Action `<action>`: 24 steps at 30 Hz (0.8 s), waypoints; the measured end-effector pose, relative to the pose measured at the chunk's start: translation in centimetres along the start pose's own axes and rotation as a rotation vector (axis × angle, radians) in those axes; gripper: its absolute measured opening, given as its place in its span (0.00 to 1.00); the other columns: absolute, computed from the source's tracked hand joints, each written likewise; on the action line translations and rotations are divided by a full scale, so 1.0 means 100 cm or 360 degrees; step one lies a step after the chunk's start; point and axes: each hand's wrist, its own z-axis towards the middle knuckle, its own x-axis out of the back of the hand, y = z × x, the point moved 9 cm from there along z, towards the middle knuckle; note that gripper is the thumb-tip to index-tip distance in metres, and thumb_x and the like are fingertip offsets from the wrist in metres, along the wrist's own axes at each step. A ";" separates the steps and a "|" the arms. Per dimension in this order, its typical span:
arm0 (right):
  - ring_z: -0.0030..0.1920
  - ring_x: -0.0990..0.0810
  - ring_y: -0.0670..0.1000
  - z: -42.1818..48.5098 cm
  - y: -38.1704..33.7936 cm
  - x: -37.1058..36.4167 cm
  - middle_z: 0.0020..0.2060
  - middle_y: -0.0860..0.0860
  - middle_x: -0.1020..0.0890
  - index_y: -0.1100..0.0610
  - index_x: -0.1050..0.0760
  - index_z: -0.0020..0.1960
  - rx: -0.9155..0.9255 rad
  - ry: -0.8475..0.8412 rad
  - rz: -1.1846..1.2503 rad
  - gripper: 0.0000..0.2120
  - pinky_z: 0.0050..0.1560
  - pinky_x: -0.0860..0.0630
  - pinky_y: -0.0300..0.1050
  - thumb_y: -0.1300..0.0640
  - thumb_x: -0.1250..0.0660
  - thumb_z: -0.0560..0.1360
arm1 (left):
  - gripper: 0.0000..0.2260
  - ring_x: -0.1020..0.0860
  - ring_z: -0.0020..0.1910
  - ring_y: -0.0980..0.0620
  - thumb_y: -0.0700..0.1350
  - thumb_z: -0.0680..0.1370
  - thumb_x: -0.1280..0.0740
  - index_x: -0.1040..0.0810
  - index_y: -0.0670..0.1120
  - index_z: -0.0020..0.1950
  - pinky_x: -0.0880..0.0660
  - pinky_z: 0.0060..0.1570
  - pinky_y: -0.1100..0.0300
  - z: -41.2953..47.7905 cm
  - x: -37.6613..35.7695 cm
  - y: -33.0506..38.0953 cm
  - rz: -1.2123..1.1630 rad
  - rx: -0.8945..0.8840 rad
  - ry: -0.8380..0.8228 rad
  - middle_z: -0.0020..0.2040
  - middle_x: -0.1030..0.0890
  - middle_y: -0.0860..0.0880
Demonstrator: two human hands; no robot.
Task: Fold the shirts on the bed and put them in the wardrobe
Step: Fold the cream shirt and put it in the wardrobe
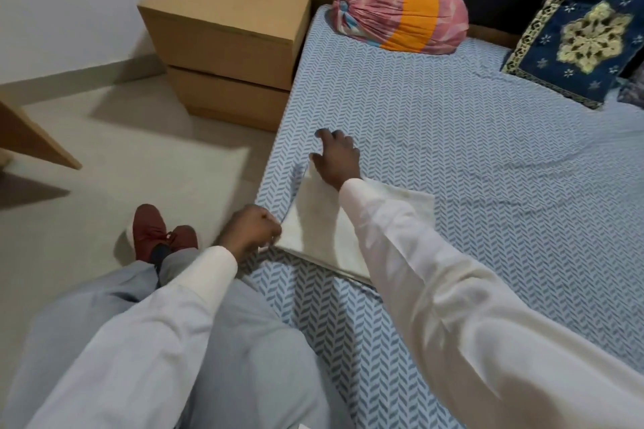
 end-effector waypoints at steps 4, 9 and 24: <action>0.60 0.25 0.61 -0.023 -0.018 -0.026 0.56 0.56 0.23 0.54 0.26 0.62 0.0191 -0.0046 0.0261 0.13 0.59 0.29 0.53 0.54 0.34 0.78 | 0.19 0.19 0.50 0.44 0.40 0.72 0.31 0.24 0.47 0.63 0.24 0.51 0.57 -0.006 -0.005 0.031 0.0152 -0.0363 0.0349 0.52 0.18 0.43; 0.65 0.29 0.61 -0.050 0.054 -0.037 0.61 0.59 0.25 0.55 0.32 0.70 -0.0003 -0.0193 0.0286 0.21 0.65 0.32 0.53 0.56 0.36 0.78 | 0.35 0.25 0.60 0.39 0.45 0.77 0.33 0.46 0.49 0.81 0.27 0.61 0.51 -0.001 -0.097 0.056 0.0453 -0.0587 0.0075 0.65 0.31 0.40; 0.64 0.23 0.58 -0.107 0.261 0.031 0.65 0.57 0.22 0.51 0.24 0.69 -0.0226 -0.0193 0.0288 0.22 0.65 0.31 0.45 0.65 0.34 0.76 | 0.29 0.29 0.62 0.39 0.52 0.78 0.38 0.39 0.46 0.78 0.28 0.57 0.48 -0.037 -0.162 0.091 0.1295 -0.0973 0.0259 0.67 0.32 0.42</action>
